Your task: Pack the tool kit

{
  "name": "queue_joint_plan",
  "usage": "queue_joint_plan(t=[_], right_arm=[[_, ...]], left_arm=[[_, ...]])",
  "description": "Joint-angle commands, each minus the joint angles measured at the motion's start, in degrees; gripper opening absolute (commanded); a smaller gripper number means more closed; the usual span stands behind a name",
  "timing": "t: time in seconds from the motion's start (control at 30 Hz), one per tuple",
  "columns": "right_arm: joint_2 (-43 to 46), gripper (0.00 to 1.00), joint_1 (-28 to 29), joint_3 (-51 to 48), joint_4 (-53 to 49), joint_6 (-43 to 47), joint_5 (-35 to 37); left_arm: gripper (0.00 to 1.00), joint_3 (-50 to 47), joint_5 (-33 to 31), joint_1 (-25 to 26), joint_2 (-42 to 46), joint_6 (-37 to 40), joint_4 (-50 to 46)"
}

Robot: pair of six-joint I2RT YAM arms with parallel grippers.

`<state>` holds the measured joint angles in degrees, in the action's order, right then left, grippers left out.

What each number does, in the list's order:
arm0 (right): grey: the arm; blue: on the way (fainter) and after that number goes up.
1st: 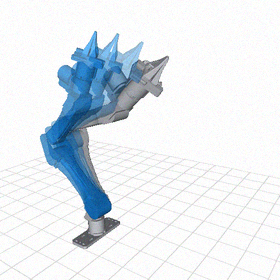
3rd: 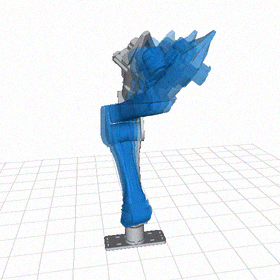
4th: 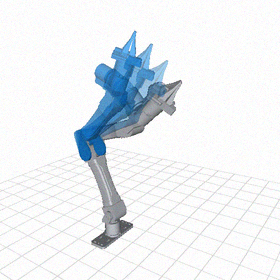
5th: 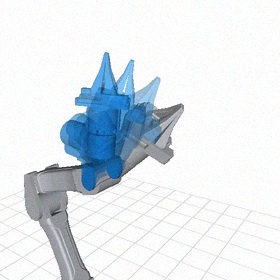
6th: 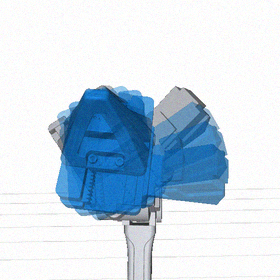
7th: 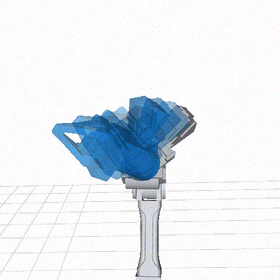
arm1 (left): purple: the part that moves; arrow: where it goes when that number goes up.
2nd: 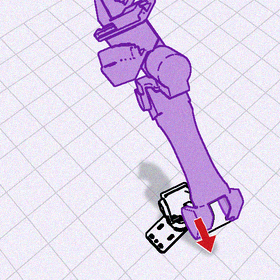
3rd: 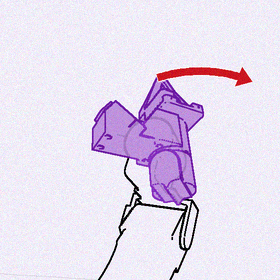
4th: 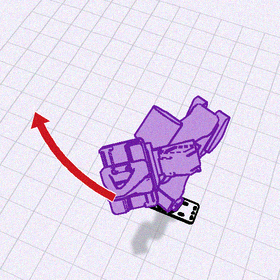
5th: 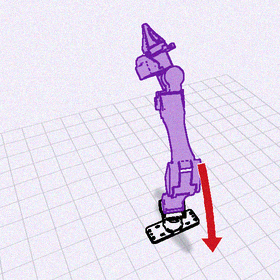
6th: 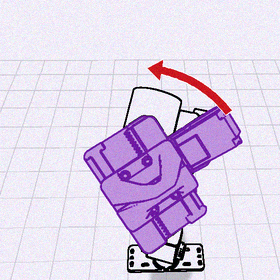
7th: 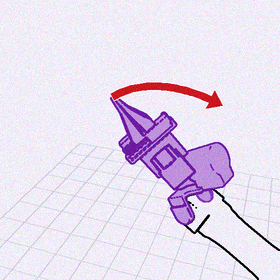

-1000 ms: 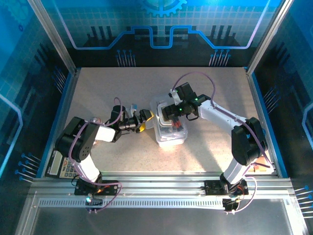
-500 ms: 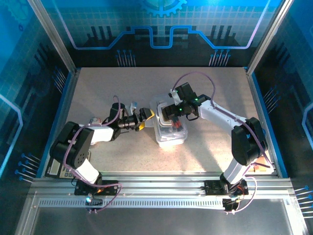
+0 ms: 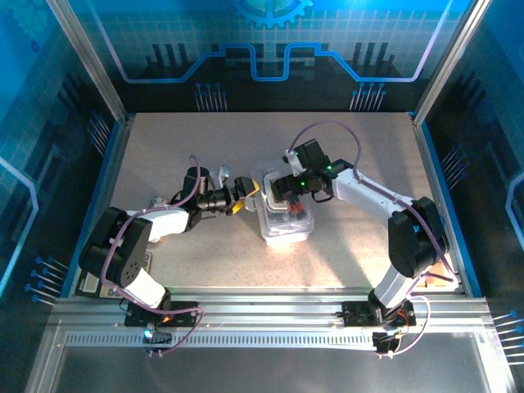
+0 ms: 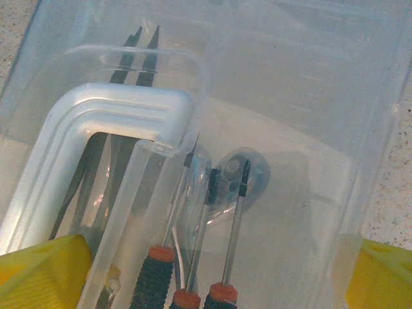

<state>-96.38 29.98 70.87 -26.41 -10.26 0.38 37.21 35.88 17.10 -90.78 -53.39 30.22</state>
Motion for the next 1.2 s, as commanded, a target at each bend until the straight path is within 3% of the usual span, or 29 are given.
queue_joint_plan(t=[0.0, 0.17, 0.3, 0.5, 0.77, 1.17], right_arm=[[-2.67, 0.97, 1.13, -3.99, -12.52, 2.94, -0.78], [-2.79, 0.97, 1.22, -3.99, -12.48, 2.83, -0.82], [-2.91, 0.97, 1.3, -4.03, -12.44, 2.83, -0.91], [-3.15, 0.97, 1.26, -4.07, -12.35, 2.85, -1.09], [-3.67, 0.97, 1.44, -3.9, -12.35, 2.72, -1.45], [-4.96, 0.98, 2.1, -3.11, -12.35, 2.78, -1.89]], left_arm=[[0.99, 0.9, 0.99, 0.55, 1.35, 1.69, -0.65], [0.98, 1.2, 1.08, 0.56, 1.9, 1.84, -1.47], [0.89, 1.28, 0.84, 0.56, 2.4, 2.52, -2.99], [0.88, 1.27, 0.82, 0.54, 2.15, 2.91, -3.85], [0.71, 1.37, 0.86, 0.52, 1.84, 3.02, -4.17], [0.57, 1.46, 1.05, 0.43, 1.57, 2.9, -4.36]])
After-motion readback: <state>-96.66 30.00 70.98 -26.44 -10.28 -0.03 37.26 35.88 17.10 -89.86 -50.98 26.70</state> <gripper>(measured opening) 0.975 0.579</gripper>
